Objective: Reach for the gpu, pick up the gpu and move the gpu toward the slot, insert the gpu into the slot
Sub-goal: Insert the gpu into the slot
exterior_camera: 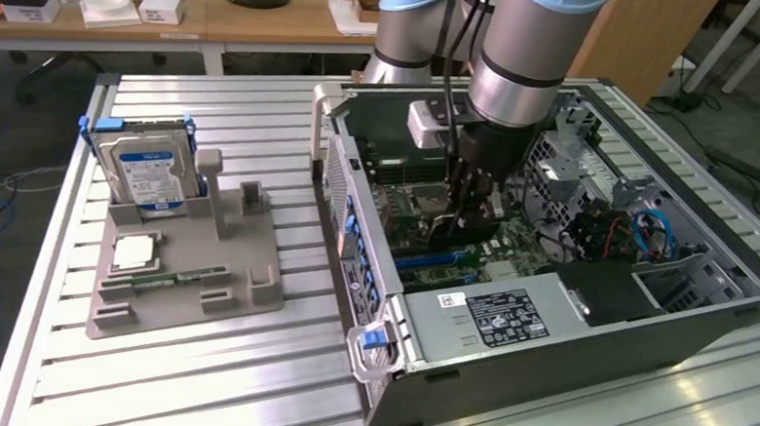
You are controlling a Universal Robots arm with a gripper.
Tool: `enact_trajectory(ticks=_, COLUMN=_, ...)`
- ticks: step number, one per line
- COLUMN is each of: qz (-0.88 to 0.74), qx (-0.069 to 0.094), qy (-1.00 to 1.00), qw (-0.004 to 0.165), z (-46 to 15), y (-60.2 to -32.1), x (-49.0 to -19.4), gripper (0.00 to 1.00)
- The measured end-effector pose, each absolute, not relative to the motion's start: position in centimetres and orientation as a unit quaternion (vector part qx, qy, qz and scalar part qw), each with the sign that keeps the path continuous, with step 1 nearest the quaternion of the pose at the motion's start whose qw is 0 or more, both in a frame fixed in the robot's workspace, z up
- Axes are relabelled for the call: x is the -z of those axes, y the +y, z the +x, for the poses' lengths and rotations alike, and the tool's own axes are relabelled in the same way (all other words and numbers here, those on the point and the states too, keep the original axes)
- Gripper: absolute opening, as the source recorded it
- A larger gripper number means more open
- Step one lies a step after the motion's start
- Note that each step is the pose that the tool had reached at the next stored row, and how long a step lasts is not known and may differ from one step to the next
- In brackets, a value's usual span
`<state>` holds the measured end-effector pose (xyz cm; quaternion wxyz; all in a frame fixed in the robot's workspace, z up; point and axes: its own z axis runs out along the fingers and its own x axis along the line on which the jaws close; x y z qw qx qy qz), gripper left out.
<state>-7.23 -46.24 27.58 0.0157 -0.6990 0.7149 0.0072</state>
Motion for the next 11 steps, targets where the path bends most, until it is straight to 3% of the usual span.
enact_trajectory(ticks=11, qz=-0.699, qx=-0.007, qy=0.715, qw=0.016, z=-8.1, y=-46.3, x=-26.3, gripper=0.26)
